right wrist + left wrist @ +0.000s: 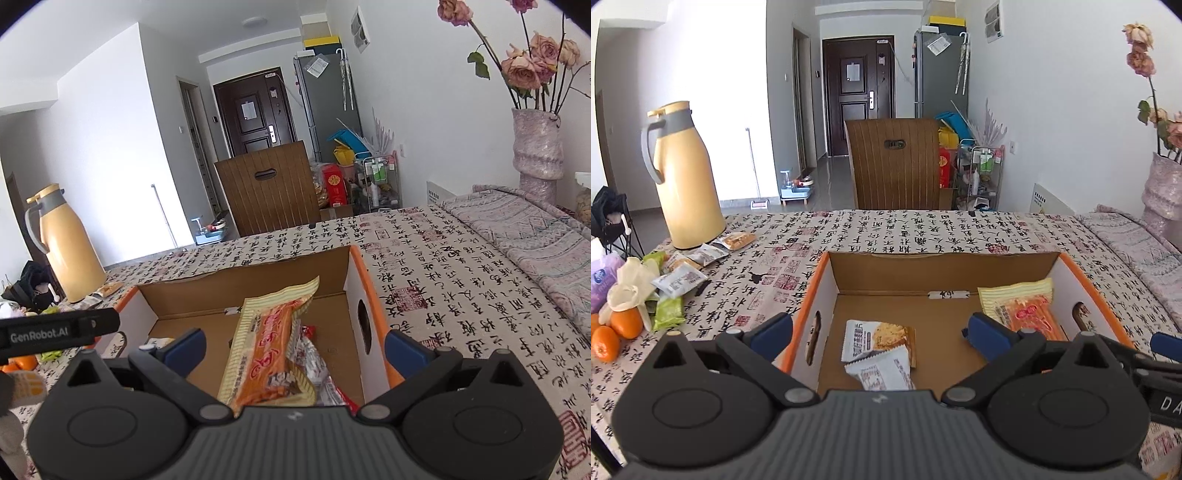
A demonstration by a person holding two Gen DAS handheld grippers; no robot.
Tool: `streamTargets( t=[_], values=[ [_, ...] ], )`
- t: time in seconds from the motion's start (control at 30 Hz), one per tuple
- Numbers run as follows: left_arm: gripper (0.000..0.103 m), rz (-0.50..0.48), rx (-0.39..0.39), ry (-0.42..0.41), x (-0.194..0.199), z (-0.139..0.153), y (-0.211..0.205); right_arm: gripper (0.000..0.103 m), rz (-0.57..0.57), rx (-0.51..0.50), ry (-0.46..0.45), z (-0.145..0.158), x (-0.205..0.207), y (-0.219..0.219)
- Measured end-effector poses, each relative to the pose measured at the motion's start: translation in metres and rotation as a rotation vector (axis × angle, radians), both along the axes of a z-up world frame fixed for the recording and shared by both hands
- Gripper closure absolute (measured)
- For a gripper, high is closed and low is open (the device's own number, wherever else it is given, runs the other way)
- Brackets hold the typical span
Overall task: Organize snacks
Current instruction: 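Open both grippers to drop the packets into the box, then move both tools back from the box toward the snack pile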
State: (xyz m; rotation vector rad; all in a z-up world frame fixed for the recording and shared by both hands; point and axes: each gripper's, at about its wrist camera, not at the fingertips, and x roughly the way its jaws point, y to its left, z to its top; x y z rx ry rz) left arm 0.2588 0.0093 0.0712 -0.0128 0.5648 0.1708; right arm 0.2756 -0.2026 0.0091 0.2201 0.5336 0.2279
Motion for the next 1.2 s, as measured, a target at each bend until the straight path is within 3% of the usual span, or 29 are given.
streamTargets(
  t=[0.4, 1.2],
  values=[
    [0.0, -0.027, -0.016, -0.008, -0.062, 0.002, -0.008, 0.0, -0.015, 0.0, -0.024, 0.009, -0.055, -0.016],
    [0.0, -0.063, 0.014, -0.073, -0.155, -0.024, -0.013, 0.0, 0.007, -0.026, -0.019, -0.01, -0.134, -0.035]
  ],
)
